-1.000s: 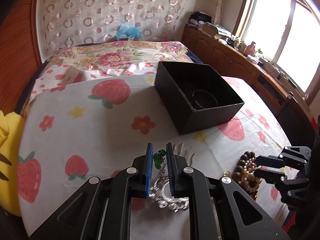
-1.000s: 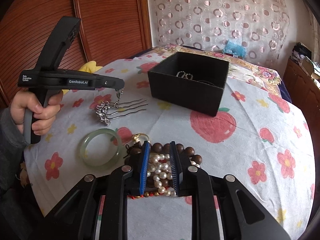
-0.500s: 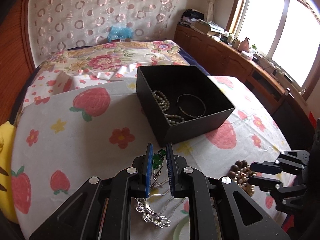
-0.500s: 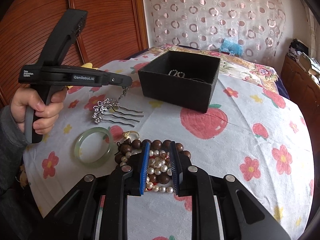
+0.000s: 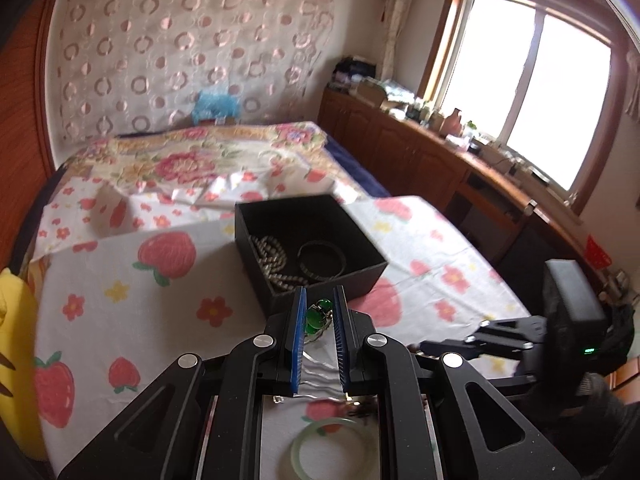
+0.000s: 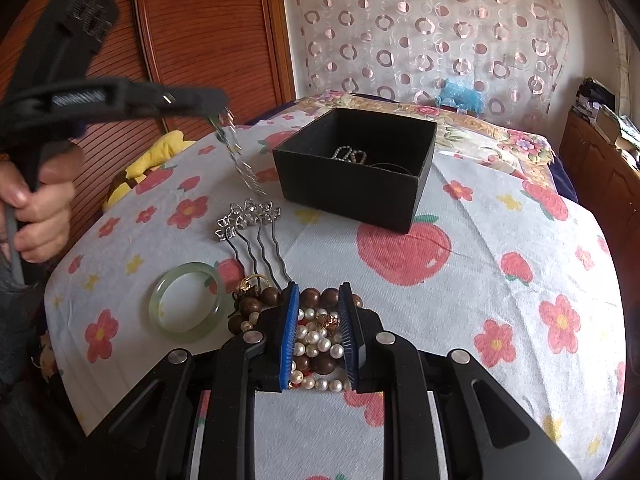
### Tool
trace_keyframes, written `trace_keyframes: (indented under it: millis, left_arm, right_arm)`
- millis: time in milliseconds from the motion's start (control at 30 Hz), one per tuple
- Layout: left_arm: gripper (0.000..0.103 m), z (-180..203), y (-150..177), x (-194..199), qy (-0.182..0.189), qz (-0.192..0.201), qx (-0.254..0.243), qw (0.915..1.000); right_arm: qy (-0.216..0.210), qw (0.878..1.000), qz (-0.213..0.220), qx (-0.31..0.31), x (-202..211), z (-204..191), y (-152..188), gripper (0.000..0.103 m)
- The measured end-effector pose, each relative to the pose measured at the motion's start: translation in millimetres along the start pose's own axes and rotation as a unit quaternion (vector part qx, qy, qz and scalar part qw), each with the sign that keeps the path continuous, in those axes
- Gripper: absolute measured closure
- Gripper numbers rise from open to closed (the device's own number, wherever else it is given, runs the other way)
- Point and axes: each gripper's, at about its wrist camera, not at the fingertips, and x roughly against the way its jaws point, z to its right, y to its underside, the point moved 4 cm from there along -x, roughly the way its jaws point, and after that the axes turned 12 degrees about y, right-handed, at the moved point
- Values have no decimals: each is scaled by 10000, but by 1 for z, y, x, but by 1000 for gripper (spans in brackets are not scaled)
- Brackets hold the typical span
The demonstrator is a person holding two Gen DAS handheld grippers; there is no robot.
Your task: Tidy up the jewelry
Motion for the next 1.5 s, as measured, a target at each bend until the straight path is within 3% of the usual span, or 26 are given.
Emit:
trace_keyframes:
  millis: [367, 833, 967, 1100, 1133, 1200, 1333, 1500]
  left_arm:
    - [91, 5, 0, 29, -118, 202, -131, 9996]
    - [91, -7, 18, 25, -266, 96, -57, 9996]
    - [91, -6, 21, 22, -276, 48, -72, 9996]
    - [91, -5, 25, 20, -272, 11, -77, 9996]
    - [91, -6, 26, 19, -273, 2, -73, 9996]
    - [91, -7, 27, 18, -273, -18, -63, 9996]
    - [91, -7, 30, 15, -275, -55, -45, 9996]
    - [91, -6, 32, 13, -264, -77, -47, 9996]
  right_arm:
    - [136, 9999, -30, -52, 1, 10, -2, 81]
    - [294, 9992, -224, -168, -6, 32, 13, 81]
    - [223, 9989, -393, -148, -14, 28, 11, 66]
    - [150, 9984, -479, -253, -21, 29, 13, 65]
    - [115, 9983, -490, -287, -21, 30, 14, 65]
    - [-124, 9982, -502, -307, -19, 27, 15, 83]
    - [-85, 9989, -407, -203, -10, 24, 15, 95]
    - [63, 9997, -171, -186, 7, 29, 6, 95]
